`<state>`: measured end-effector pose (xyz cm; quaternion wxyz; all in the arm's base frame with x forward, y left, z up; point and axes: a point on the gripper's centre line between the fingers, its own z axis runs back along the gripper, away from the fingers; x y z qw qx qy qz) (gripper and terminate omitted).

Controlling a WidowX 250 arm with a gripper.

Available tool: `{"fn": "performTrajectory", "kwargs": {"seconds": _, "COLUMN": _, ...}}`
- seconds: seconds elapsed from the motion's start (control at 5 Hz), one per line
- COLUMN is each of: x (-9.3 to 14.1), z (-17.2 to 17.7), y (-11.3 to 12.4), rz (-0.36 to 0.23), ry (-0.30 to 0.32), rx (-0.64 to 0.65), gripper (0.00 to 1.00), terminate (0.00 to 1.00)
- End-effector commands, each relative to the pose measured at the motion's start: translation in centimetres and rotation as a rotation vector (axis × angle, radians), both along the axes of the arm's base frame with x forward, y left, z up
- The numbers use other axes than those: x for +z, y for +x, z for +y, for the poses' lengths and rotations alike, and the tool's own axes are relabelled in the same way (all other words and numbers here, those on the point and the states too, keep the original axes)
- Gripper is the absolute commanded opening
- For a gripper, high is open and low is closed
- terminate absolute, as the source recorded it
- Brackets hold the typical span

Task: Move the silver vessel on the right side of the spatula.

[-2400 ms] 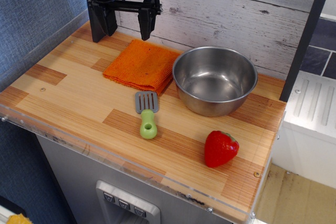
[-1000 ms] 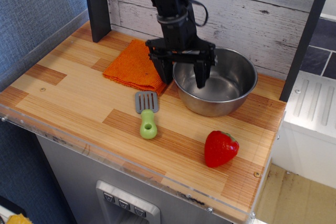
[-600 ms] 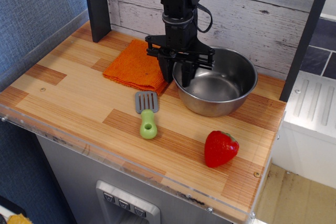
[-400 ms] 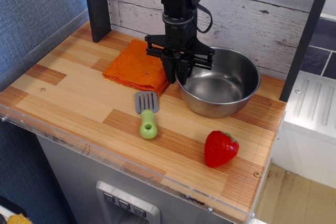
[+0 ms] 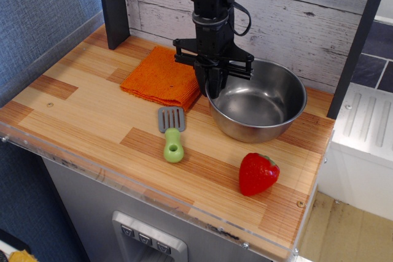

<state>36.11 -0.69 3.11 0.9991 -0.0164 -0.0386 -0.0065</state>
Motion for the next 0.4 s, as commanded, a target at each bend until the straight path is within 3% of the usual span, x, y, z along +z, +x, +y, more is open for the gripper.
{"fn": "performTrajectory", "kwargs": {"seconds": 0.0, "x": 4.4, "z": 0.7, "y": 0.3, "rz": -0.069, "ry": -0.015, "rx": -0.064, "gripper": 0.00, "terminate": 0.00}}
{"fn": "performTrajectory", "kwargs": {"seconds": 0.2, "x": 6.8, "z": 3.1, "y": -0.5, "rz": -0.082, "ry": -0.024, "rx": -0.026, "gripper": 0.00, "terminate": 0.00}}
